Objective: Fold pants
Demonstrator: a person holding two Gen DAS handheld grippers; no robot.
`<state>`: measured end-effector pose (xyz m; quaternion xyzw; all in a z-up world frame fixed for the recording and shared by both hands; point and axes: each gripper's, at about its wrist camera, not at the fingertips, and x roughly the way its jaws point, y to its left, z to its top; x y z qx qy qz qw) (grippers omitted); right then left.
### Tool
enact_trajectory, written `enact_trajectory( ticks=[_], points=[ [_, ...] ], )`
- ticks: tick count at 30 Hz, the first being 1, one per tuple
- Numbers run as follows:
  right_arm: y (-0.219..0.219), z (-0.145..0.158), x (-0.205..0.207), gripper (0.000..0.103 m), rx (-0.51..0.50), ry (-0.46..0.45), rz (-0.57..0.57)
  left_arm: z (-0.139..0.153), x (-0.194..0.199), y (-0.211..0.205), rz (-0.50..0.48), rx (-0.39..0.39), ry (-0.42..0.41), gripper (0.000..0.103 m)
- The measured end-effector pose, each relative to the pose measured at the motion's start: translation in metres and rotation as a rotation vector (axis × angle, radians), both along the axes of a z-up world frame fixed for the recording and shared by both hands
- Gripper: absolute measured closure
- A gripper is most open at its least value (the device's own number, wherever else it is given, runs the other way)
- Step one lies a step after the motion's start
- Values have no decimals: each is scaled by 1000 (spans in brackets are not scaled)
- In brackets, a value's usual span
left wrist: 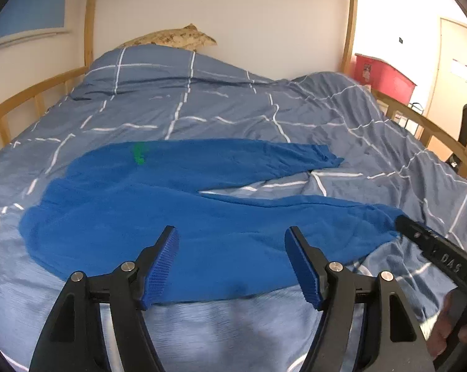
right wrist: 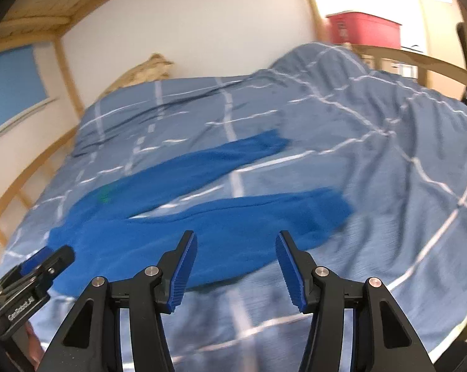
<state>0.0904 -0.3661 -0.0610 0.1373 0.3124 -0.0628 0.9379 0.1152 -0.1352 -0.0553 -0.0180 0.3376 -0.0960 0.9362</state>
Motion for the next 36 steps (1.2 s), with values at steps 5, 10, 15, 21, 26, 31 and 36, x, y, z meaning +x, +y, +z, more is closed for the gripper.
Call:
enact_trajectory(
  ticks=[5, 10, 15, 21, 26, 31, 36],
  points=[
    [-42, -16, 9, 49, 1, 17, -88, -21, 10, -38, -6, 24, 52, 33],
    [-78, -37, 19, 49, 72, 60, -173, -32, 17, -66, -21, 65, 60, 32],
    [-90, -47, 34, 59, 154, 56, -160, -40, 22, -82, -31, 104, 70, 31],
    [-89, -53, 50, 90, 148, 70, -135, -46, 25, -87, -31, 118, 93, 31],
    [-88, -32, 25, 97, 100, -22, -145, -45, 18, -90, -50, 109, 94, 31],
    [-87, -26, 7, 97, 10, -28, -183, -46, 12, -94, -70, 110, 104, 30],
    [-92, -48, 13, 97, 29, 66, -197, -49, 11, -92, -73, 111, 129, 30]
  ],
)
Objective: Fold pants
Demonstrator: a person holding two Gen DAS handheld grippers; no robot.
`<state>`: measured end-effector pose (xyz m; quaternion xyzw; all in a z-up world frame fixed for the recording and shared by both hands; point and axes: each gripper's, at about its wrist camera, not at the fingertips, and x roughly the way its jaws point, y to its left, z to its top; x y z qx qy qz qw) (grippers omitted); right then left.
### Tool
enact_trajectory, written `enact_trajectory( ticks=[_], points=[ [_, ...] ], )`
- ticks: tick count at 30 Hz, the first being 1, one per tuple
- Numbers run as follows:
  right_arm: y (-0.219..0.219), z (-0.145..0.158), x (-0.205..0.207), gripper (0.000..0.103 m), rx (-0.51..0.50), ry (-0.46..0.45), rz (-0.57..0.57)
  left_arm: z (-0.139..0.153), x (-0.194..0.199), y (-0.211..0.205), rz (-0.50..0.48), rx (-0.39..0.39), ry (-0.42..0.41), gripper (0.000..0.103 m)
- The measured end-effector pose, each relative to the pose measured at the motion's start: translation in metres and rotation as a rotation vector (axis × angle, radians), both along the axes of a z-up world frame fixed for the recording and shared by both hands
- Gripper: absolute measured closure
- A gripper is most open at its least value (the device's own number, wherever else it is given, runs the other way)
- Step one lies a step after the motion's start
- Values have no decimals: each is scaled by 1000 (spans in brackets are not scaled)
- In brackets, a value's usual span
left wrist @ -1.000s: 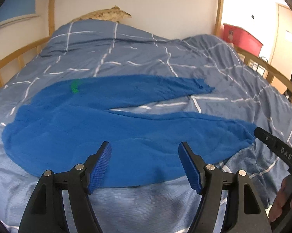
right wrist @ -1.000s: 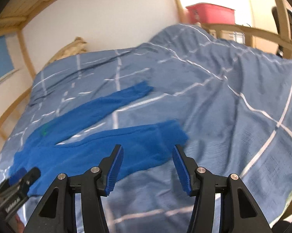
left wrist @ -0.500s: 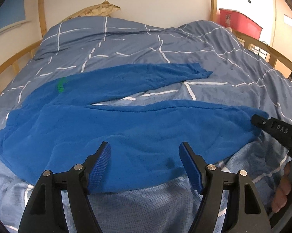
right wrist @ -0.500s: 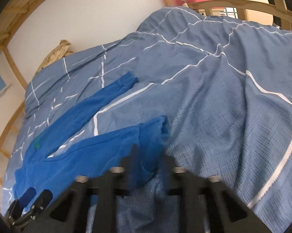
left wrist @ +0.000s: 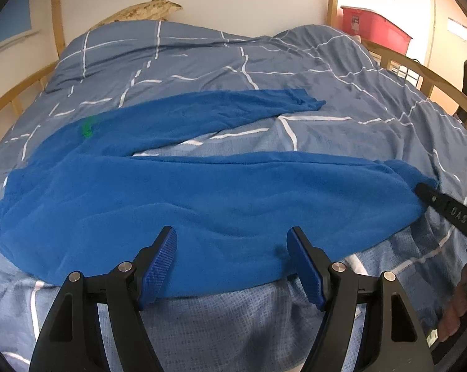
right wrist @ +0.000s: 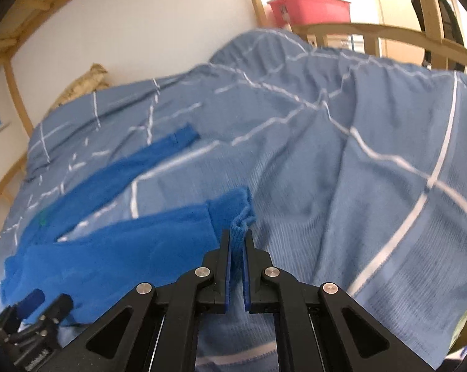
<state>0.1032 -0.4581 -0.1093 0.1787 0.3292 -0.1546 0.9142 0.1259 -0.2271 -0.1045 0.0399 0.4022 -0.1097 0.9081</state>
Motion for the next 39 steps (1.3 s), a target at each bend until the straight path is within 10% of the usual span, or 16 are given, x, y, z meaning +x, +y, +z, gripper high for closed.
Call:
enact_trajectory(
  ticks=[2, 6, 19, 39],
  points=[
    [-3, -4, 0, 96, 16, 16, -10, 2, -1, 2, 10, 1, -6, 30],
    [1, 9, -10, 60, -38, 10, -70, 13, -1, 7, 14, -7, -20, 26],
    [6, 71, 72, 60, -41, -97, 190, 70, 73, 19, 28, -46, -106, 21],
    [-20, 12, 250, 60, 41, 163, 327, 35, 191, -24, 47, 42, -89, 21]
  ],
)
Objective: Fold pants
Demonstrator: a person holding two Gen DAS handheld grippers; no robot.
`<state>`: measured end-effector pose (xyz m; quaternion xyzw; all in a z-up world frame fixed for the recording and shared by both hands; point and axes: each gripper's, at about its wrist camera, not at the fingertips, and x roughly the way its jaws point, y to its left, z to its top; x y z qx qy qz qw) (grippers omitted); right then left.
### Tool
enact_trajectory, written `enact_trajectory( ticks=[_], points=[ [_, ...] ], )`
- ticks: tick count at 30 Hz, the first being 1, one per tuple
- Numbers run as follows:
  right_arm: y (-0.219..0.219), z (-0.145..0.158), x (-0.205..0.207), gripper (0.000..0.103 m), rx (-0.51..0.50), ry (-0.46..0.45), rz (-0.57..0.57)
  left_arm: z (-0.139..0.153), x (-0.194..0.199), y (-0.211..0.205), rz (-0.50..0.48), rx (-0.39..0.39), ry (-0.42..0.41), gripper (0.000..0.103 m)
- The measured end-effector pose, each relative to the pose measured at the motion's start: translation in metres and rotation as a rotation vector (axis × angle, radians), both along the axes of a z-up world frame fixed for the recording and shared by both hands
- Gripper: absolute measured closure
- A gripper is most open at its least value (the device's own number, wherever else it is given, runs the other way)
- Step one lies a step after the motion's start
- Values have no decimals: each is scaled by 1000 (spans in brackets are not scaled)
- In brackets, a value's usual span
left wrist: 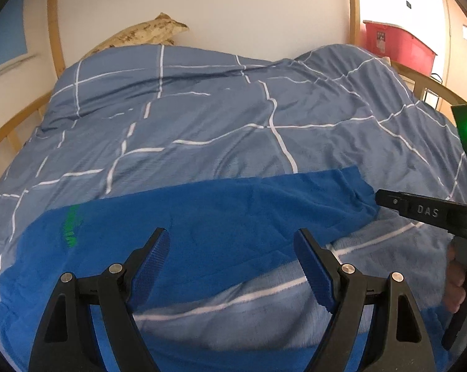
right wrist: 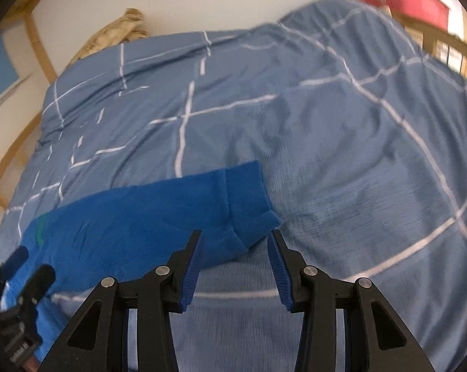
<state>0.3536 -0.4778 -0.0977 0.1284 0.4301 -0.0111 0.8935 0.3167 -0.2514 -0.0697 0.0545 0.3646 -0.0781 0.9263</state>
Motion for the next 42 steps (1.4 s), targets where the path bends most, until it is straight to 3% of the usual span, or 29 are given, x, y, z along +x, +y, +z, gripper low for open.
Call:
enact_trajectory(
  ticks=[10, 13, 14, 15, 18, 23, 26, 28, 29, 30, 37, 39, 41, 42],
  points=[
    [-20, -28, 26, 61, 127, 71, -76, -15, 21, -20, 11, 29, 47, 21],
    [-21, -32, 28, 68, 114, 98, -76, -19, 28, -25, 15, 43, 66, 21],
    [-22, -33, 29, 75, 112, 105, -77, -21, 31, -26, 17, 39, 78, 21],
    [-23, -33, 30, 89, 103, 104, -78, -23, 32, -28, 19, 35, 86, 21],
    [-25, -29, 27, 96, 81, 88, -55, -27, 34, -31, 25, 39, 99, 21],
    [-26, -16, 9, 100, 51, 11, -70, -29, 29, -32, 16, 39, 92, 21],
    [-31, -19, 7, 99, 82, 34, -78, -30, 30, -31, 17, 30, 98, 21],
    [-34, -24, 11, 91, 106, 62, -83, -31, 33, -31, 24, 33, 97, 21],
    [-35, -26, 12, 80, 125, 65, -74, -32, 35, -31, 28, 33, 101, 21],
    [-35, -28, 13, 75, 141, 68, -74, -33, 37, -31, 31, 32, 104, 21],
    [-35, -40, 31, 75, 232, 78, -97, -38, 40, -30, 36, 38, 116, 21],
    [-36, -41, 32, 93, 227, 72, -109, -40, 40, -31, 36, 46, 116, 21],
    [-35, -32, 25, 94, 214, 32, -105, -40, 39, -31, 30, 40, 120, 21],
    [-34, -20, 15, 95, 191, -31, -114, -41, 38, -30, 27, 37, 118, 21]
  ],
)
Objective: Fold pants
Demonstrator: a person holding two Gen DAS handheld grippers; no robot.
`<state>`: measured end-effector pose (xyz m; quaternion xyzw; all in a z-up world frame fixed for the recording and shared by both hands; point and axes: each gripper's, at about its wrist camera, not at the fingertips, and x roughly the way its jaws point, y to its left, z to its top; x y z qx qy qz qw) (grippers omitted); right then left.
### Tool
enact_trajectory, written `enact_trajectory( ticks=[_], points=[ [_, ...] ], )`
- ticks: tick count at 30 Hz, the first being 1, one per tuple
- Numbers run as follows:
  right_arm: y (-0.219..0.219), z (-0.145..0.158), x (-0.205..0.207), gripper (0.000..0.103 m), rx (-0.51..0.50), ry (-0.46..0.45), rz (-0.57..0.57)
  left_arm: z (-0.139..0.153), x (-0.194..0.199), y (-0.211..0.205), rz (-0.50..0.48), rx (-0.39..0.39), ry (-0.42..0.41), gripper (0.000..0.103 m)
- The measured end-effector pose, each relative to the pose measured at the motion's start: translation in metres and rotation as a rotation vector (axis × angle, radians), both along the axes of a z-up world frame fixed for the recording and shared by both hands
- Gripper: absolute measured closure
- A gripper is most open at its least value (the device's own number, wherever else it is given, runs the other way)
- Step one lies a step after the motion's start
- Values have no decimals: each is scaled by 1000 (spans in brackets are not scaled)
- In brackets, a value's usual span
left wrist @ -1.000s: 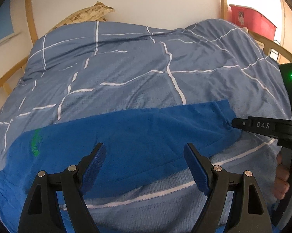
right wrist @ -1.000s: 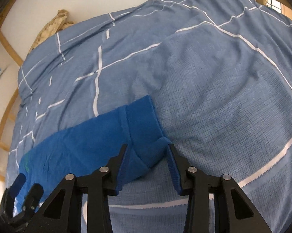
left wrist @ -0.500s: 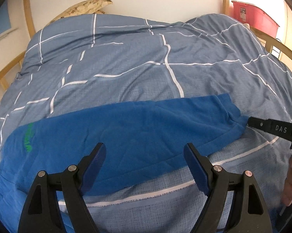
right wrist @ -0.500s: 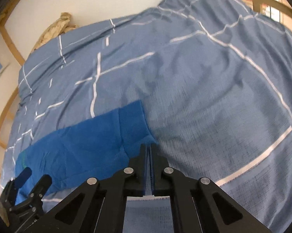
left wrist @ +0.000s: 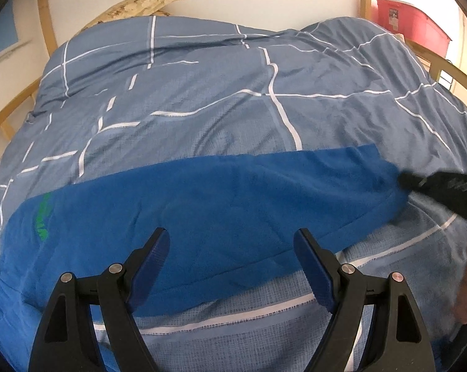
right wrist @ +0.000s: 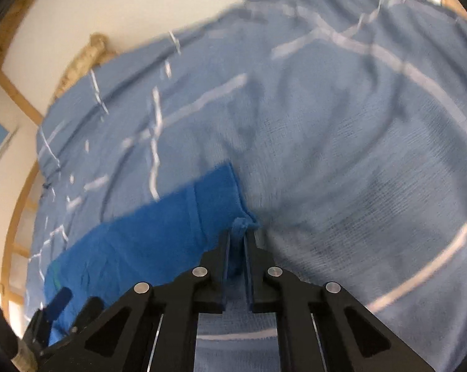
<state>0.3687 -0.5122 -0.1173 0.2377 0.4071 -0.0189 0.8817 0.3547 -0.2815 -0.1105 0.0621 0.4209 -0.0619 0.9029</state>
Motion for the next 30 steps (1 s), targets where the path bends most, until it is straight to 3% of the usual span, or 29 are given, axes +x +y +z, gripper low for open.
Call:
enact_trajectory(
  ticks=[3, 6, 11, 14, 18, 23, 25, 30],
  points=[
    [1, 17, -14, 95, -77, -47, -44, -4, -2, 1, -1, -4, 6, 21],
    [9, 8, -4, 96, -183, 29, -62, -12, -1, 4, 1, -9, 43, 21],
    [13, -7, 2, 94, -223, 99, -94, -13, -5, 14, 16, -4, 51, 21],
    [9, -3, -3, 69, -248, 123, -136, -5, -13, 24, 15, -13, 39, 21],
    [29, 24, -35, 67, -347, 69, -159, 14, -33, 40, 4, -29, 2, 21],
    [81, 65, -90, 66, -443, -50, -95, 51, -72, 69, -31, -64, -45, 21],
    [106, 81, -114, 59, -444, -102, -57, 65, -90, 84, -42, -76, -67, 21],
    [167, 110, -177, 58, -389, -215, 37, 92, -137, 136, -31, -102, -94, 21]
  ],
)
